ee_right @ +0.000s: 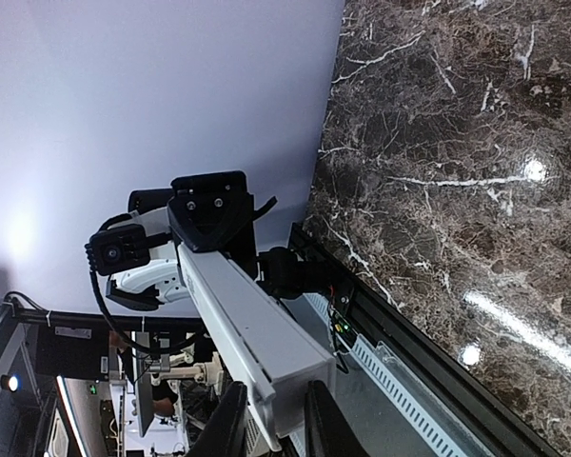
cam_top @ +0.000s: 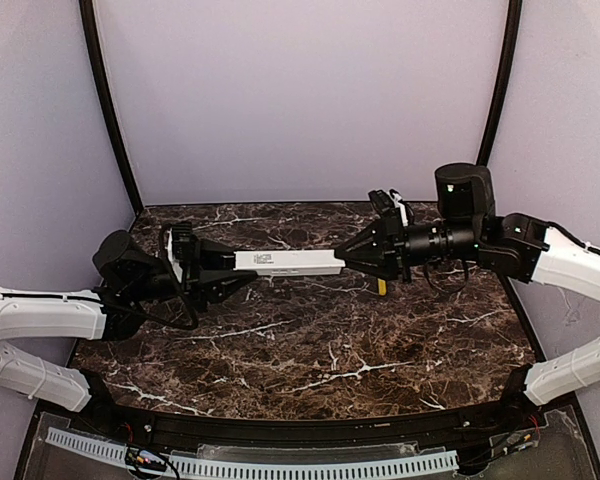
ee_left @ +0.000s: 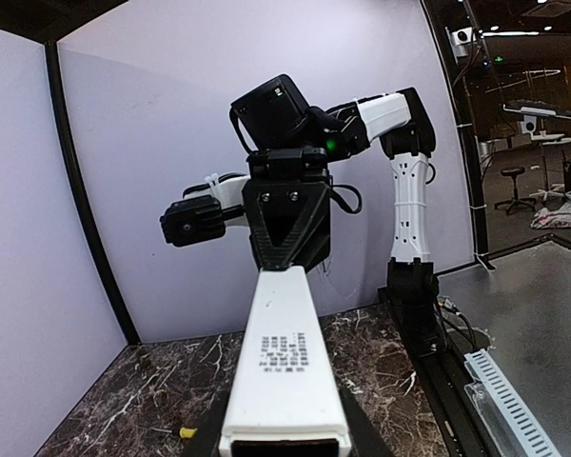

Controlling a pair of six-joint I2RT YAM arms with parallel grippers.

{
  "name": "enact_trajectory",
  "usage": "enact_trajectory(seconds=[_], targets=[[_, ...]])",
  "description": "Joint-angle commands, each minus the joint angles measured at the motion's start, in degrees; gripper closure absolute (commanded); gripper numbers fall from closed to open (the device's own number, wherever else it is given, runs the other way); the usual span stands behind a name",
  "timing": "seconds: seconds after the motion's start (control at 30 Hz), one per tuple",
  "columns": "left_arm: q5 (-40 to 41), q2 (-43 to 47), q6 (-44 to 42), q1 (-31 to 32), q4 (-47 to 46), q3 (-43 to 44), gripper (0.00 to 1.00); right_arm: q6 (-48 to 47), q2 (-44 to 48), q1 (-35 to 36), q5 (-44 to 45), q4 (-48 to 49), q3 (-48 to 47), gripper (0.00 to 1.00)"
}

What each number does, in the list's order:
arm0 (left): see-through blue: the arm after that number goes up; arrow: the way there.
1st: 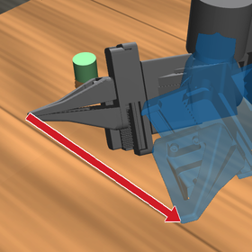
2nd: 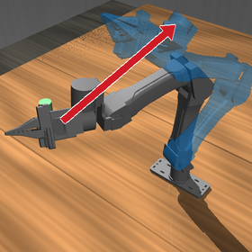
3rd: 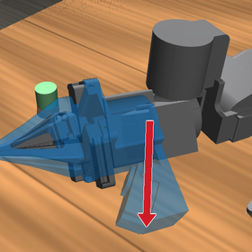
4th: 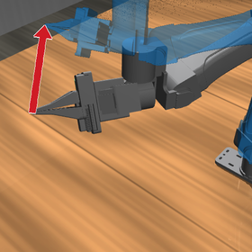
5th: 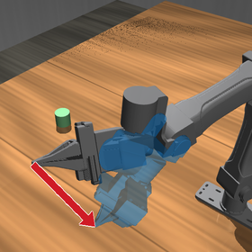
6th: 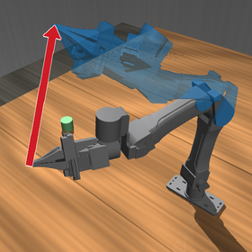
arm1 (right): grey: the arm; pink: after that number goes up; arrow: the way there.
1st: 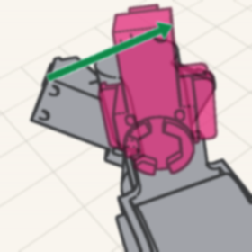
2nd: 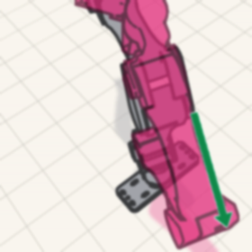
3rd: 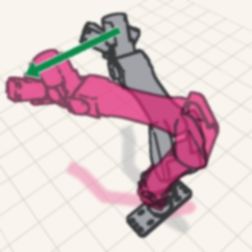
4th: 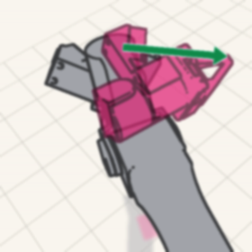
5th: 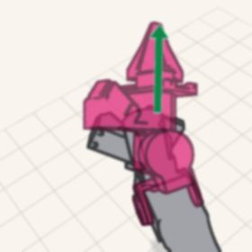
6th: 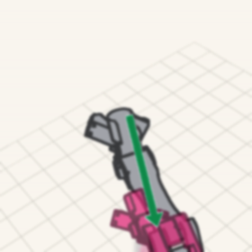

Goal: Unload the batteries from the remote control

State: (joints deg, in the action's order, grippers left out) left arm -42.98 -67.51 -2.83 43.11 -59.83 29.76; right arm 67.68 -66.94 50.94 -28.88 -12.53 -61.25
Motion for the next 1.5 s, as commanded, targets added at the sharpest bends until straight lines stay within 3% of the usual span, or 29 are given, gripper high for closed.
enact_trajectory(seconds=[0.0,0.47,1.03,1.47], targets=[[0.9,0.2,-1.4,-0.3,0.8,0.3,1.0,-0.8,-0.9,-0.2,-0.9,-0.2,-2.3,0.8],[1.1,0.3,-2.8,-0.3,2.9,0.5,1.0,-0.7,-1.4,-0.2,-0.9,-0.6,-2.3,1.0],[1.4,0.2,-3.6,-0.3,4.1,0.2,1.0,-1.2,-0.8,-0.2,0.4,1.8,-2.7,1.0],[2.3,1.2,-4.0,-0.3,5.0,-1.1,1.0,-4.9,-2.8,-0.5,4.3,3.7,-8.5,1.0]])
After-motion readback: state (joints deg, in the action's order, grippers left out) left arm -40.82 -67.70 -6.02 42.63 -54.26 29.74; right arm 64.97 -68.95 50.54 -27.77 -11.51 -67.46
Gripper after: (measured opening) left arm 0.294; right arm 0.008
